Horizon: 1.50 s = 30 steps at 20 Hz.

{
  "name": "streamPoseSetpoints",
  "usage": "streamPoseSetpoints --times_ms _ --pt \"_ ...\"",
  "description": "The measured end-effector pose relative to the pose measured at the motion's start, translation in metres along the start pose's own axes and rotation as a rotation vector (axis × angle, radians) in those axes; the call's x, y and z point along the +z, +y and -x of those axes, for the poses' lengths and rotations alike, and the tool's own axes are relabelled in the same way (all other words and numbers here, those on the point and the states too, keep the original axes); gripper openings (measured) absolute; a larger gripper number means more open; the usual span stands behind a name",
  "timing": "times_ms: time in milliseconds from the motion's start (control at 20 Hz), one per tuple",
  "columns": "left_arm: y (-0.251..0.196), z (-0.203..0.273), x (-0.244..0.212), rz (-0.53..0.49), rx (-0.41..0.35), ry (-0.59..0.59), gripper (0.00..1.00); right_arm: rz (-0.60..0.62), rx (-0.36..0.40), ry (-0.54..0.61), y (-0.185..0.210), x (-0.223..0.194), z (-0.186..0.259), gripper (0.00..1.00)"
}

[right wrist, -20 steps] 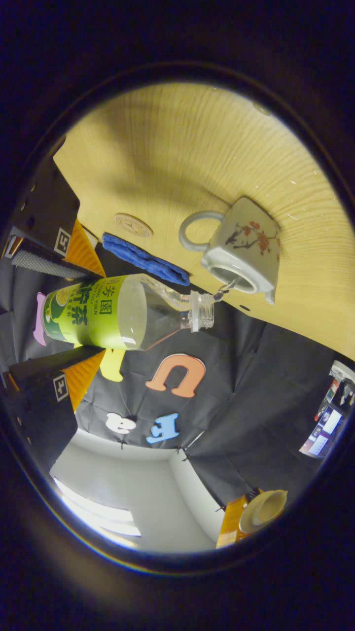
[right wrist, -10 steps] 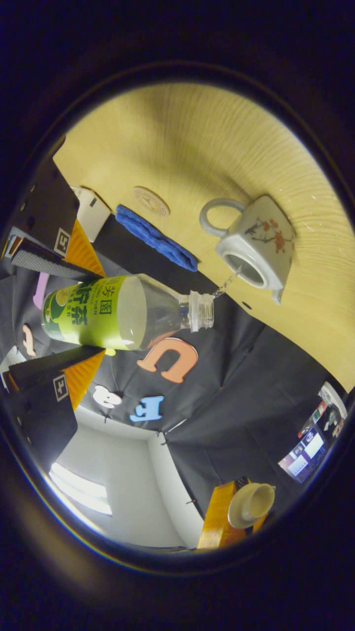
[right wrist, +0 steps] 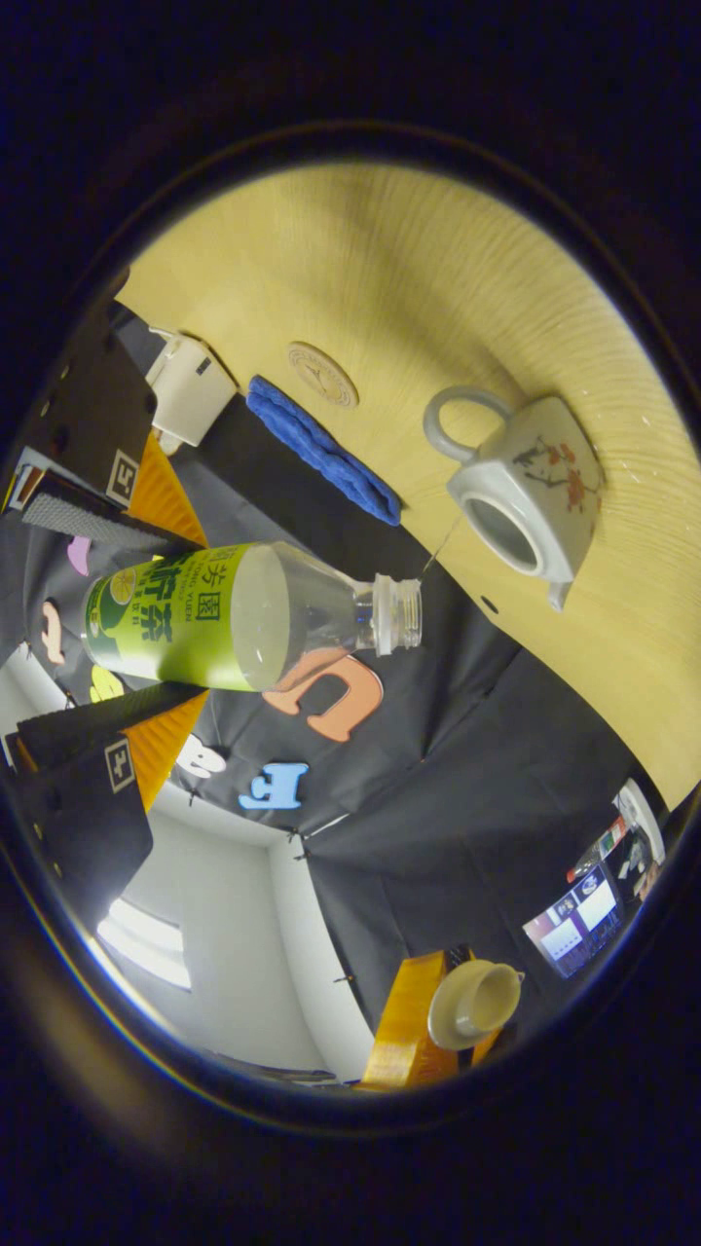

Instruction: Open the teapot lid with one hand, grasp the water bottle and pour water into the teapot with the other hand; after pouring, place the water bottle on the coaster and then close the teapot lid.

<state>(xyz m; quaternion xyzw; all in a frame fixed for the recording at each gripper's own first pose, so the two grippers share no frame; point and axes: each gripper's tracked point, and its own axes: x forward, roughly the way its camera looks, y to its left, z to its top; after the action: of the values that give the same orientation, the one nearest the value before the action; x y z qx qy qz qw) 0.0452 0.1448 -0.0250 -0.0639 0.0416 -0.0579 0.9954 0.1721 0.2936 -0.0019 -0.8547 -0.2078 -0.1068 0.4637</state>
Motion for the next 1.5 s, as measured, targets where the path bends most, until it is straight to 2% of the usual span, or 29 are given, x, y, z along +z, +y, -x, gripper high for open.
streamPoseSetpoints --times_ms 400,600,950,1000,1300,1500 --pt "0.003 -0.001 0.000 -0.005 0.008 0.000 0.04 -0.025 -0.026 -0.010 -0.002 0.006 0.001 0.72" --pt "0.008 -0.001 -0.002 -0.013 0.027 0.002 0.04 -0.162 0.029 0.002 0.020 0.005 0.006 0.72" --pt "0.009 0.004 0.006 -0.011 0.019 -0.028 0.04 -0.658 0.230 0.041 0.064 0.010 0.018 0.71" --pt "0.008 0.005 0.008 -0.011 0.018 -0.031 0.04 -0.719 0.257 0.060 0.070 0.006 0.021 0.73" --pt "0.008 0.010 0.016 0.015 0.015 -0.061 0.04 -1.183 0.312 0.156 0.079 -0.030 0.015 0.71" --pt "0.012 0.006 0.011 0.007 0.036 -0.054 0.04 -1.554 0.409 0.226 0.099 -0.046 -0.005 0.73"
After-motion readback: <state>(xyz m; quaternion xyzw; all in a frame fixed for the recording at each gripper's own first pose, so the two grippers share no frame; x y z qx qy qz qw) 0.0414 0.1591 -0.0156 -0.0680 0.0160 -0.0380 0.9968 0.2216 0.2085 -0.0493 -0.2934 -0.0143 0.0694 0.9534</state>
